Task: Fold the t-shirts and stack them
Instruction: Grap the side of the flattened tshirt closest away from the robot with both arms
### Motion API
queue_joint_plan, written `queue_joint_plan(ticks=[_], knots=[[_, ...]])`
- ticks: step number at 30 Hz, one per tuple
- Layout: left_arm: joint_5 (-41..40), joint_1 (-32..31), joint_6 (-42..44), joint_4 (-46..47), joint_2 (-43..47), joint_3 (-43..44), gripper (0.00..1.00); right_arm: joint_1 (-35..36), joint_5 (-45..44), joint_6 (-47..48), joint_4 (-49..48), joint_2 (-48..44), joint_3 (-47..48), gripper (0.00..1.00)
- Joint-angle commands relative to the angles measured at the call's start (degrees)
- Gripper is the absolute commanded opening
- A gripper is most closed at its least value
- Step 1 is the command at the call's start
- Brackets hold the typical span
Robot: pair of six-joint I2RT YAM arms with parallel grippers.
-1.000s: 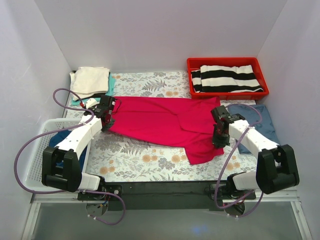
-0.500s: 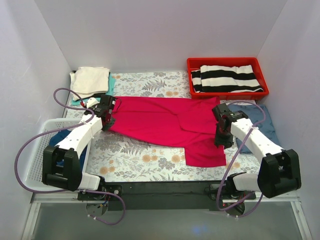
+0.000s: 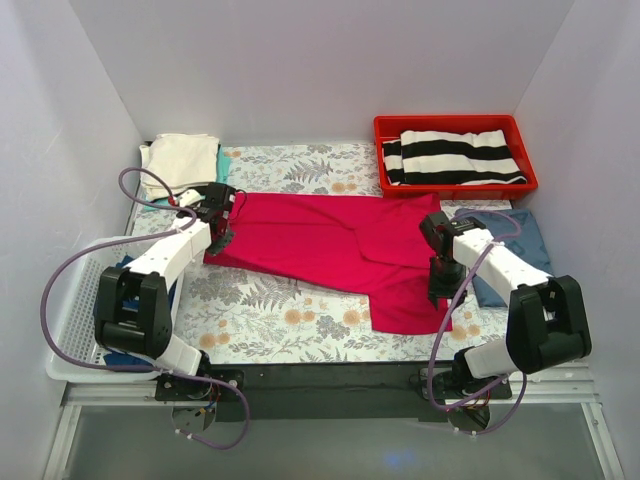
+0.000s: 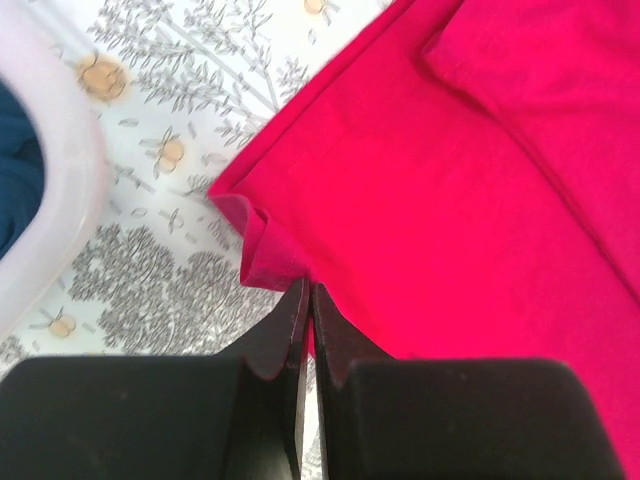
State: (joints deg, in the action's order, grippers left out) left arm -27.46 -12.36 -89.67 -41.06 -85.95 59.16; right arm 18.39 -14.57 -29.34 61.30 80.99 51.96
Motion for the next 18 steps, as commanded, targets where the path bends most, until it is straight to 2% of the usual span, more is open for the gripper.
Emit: queue_joint_plan(ticks=[1, 12, 18], knots=[[-2.4, 1.0, 1.4, 2.5, -2.1, 3.9, 0.00, 0.1, 3.2, -0.2, 1.7, 1.0, 1.5, 0.43], [-1.8, 3.4, 2.9, 3.9, -4.7, 6.1, 0.00, -0.3, 2.7, 1.7, 1.6, 5.8, -0.3, 0.43], [-0.8, 4.1, 3.6, 5.0, -5.5, 6.2, 0.00, -0.2, 8.2, 2.4, 2.7, 5.1, 1.7, 0.41]])
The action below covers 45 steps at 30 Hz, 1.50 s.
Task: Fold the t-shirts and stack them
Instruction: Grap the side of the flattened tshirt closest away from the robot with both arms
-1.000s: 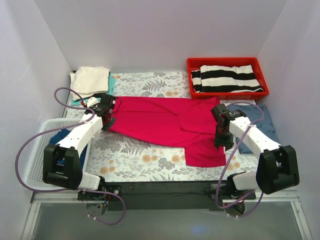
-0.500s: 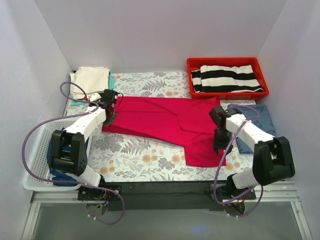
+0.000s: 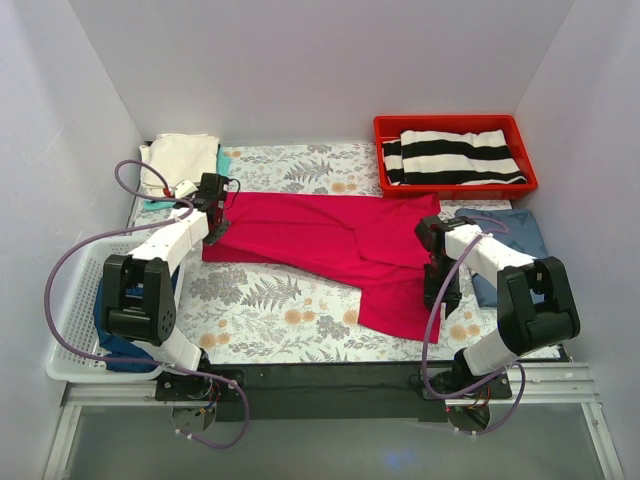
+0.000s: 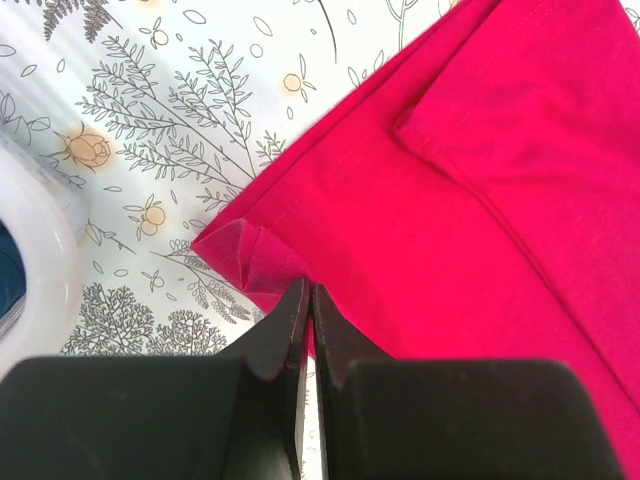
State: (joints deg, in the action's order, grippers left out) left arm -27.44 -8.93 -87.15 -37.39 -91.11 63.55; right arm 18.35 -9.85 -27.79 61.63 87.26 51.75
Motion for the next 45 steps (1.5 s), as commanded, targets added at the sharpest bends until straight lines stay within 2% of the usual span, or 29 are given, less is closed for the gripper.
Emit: queue_joint_plan(ticks=[1, 5, 16, 22, 30, 45], knots=[[-0.7, 0.7, 1.3, 1.6, -0.6, 1.8, 0.00, 0.5, 3.6, 0.8, 2.7, -2.6, 3.4, 0.41], [-0.3, 0.9, 1.5, 2.3, -3.0, 2.8, 0.00, 2.5, 5.4, 0.7, 3.8, -5.7, 3.4, 0.41], [-1.9, 4.3, 2.0, 2.9, -9.2, 9.4, 0.00, 12.9, 7.5, -6.1, 1.2, -10.4, -7.8, 0.39], [-1.6, 4.4, 1.9, 3.1, -9.1, 9.4, 0.00, 14.8, 7.3, -7.6, -3.5, -11.5, -11.1, 0.38], [-0.9, 4.4, 1.7, 3.1, -7.9, 7.7, 0.00, 17.6, 6.7, -9.4, -7.0, -13.8, -7.6, 0.38], [-0.4, 4.4, 2.3, 2.3, -7.0, 7.7, 0.00, 18.9, 9.4, -11.8, -18.5, -13.3, -19.1, 0.40]])
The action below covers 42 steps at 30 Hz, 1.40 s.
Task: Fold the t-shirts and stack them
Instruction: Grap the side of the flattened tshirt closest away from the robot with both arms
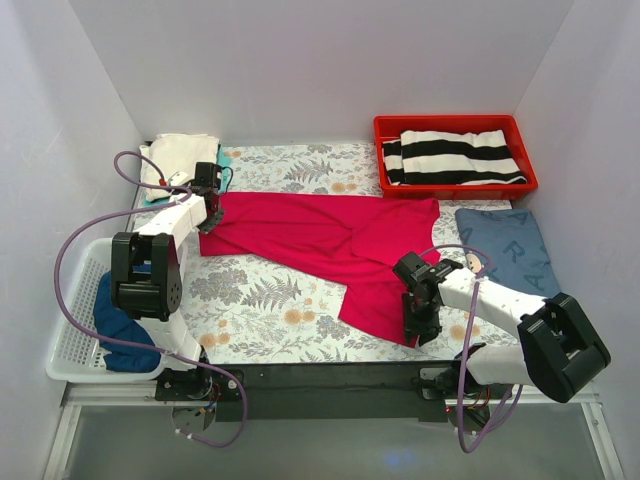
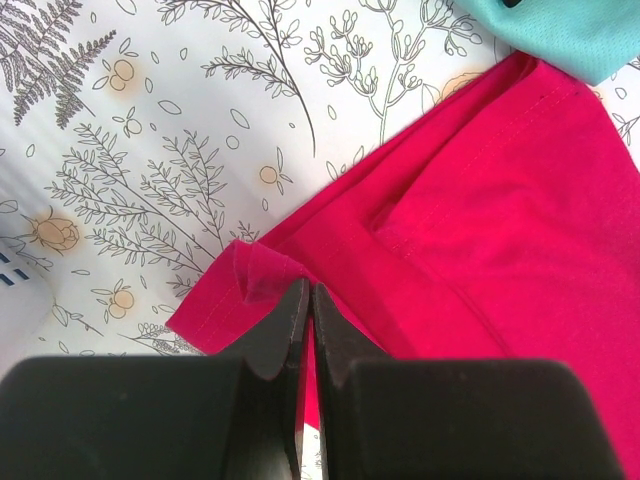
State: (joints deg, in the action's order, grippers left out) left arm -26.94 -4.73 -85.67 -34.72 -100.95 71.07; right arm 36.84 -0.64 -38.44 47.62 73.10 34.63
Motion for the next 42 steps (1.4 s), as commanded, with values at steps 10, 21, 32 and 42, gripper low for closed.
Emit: queue_joint_plan(ticks=[10, 21, 32, 42], knots=[[-0.9, 0.2, 0.9, -0.8, 3.9, -0.1, 0.00, 1.2, 1.8, -1.6, -8.5, 3.8, -4.6, 0.07], [1.3, -0.3, 0.4, -2.5, 11.9, -6.0, 0.00, 2.9, -5.2, -3.2, 7.9, -0.9, 5.4, 0.01], [1.3, -6.5, -3.4, -11.3, 28.8, -19.8, 0.00, 2.9, -13.0, -6.5, 18.1, -3.8, 14.9, 0.01], [-0.2, -7.7, -6.7, -17.7, 34.1, -21.4, 0.00, 2.8, -23.1, -13.2, 27.5, -8.7, 20.4, 0.01]])
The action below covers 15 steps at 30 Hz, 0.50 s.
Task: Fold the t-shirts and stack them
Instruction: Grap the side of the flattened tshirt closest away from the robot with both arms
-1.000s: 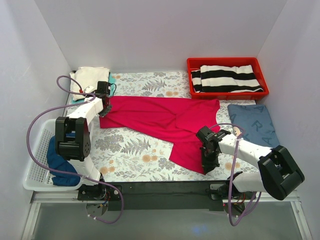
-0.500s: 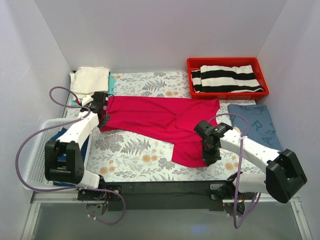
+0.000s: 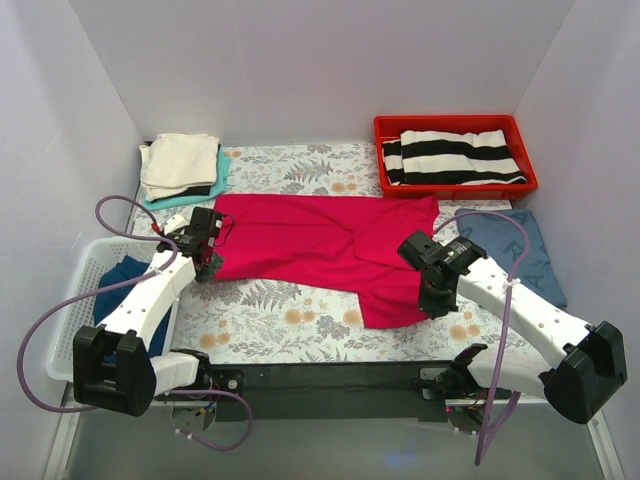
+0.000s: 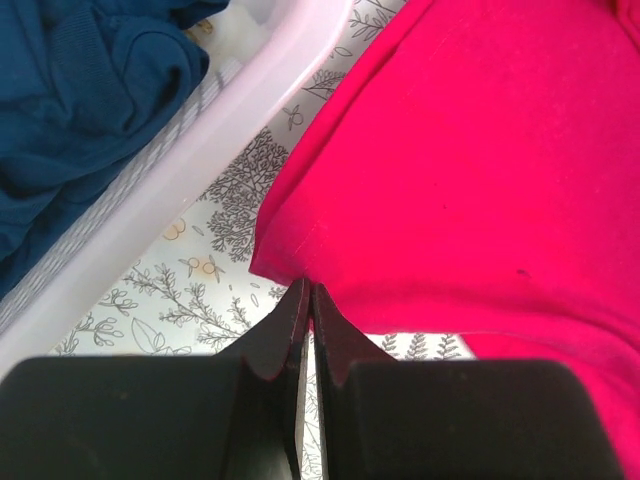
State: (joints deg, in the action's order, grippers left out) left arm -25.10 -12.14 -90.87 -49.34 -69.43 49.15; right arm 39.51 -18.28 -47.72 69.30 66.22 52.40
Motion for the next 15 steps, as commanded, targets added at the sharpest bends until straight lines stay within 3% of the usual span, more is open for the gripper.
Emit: queue_joint_plan(ticks=[1, 9, 15], knots=[[-2.2, -0.3, -1.4, -3.6, 2.8, 0.6, 0.00, 0.1, -6.1, -4.0, 6.1, -2.1, 2.7, 0.01], [-2.3, -0.3, -3.0, -5.9, 3.6, 0.6, 0.00, -1.6, -8.0, -6.0, 6.0, -6.4, 4.4, 0.01], [-0.9, -0.3, -3.1, -5.5, 1.3, 0.5, 0.00, -2.2, -12.5, -6.2, 6.0, -3.4, 8.8, 0.01]])
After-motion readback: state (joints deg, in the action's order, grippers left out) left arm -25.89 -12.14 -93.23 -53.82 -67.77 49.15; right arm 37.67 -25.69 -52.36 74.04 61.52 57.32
